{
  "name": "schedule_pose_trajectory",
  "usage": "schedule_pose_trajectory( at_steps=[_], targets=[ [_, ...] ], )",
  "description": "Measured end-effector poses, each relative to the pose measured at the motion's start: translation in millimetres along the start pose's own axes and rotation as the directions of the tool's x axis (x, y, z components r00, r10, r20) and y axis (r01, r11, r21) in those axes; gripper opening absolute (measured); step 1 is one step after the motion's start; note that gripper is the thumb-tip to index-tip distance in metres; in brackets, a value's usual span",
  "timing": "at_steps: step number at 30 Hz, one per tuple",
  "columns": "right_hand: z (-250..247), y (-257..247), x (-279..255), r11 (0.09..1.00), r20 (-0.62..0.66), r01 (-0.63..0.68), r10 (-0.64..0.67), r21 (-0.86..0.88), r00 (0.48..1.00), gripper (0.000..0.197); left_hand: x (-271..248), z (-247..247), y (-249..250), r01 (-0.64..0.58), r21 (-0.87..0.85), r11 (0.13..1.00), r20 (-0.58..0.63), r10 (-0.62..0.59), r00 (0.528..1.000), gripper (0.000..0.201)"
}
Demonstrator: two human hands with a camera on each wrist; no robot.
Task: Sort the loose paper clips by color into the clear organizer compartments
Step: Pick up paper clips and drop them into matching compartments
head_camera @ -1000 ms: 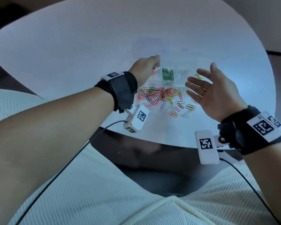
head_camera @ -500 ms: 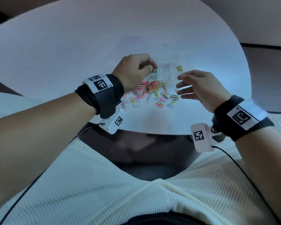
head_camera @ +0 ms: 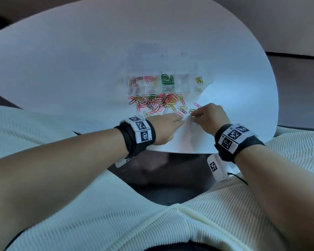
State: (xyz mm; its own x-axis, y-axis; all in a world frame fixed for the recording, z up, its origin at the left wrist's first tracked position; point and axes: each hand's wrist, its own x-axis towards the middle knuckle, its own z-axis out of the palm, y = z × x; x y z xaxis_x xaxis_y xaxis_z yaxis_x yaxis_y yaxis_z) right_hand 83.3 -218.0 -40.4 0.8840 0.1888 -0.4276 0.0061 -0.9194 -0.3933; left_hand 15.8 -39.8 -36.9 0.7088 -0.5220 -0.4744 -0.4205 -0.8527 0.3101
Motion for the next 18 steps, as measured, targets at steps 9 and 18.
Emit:
schedule_pose_trajectory(
  at_steps=[9, 18],
  targets=[
    [7, -6, -2, 0.999, 0.042, 0.024, -0.023, -0.033, 0.999, 0.003, 1, -6, -25, -0.017, -0.057, 0.998, -0.066, 0.013, 0.998, 0.040],
    [5, -4, -1, 0.997, 0.051, 0.021, -0.024, 0.070, 0.998, 0.008, 2, -7, -28, -0.004, -0.049, 0.999, -0.078, 0.000, 0.997, 0.036]
  ],
)
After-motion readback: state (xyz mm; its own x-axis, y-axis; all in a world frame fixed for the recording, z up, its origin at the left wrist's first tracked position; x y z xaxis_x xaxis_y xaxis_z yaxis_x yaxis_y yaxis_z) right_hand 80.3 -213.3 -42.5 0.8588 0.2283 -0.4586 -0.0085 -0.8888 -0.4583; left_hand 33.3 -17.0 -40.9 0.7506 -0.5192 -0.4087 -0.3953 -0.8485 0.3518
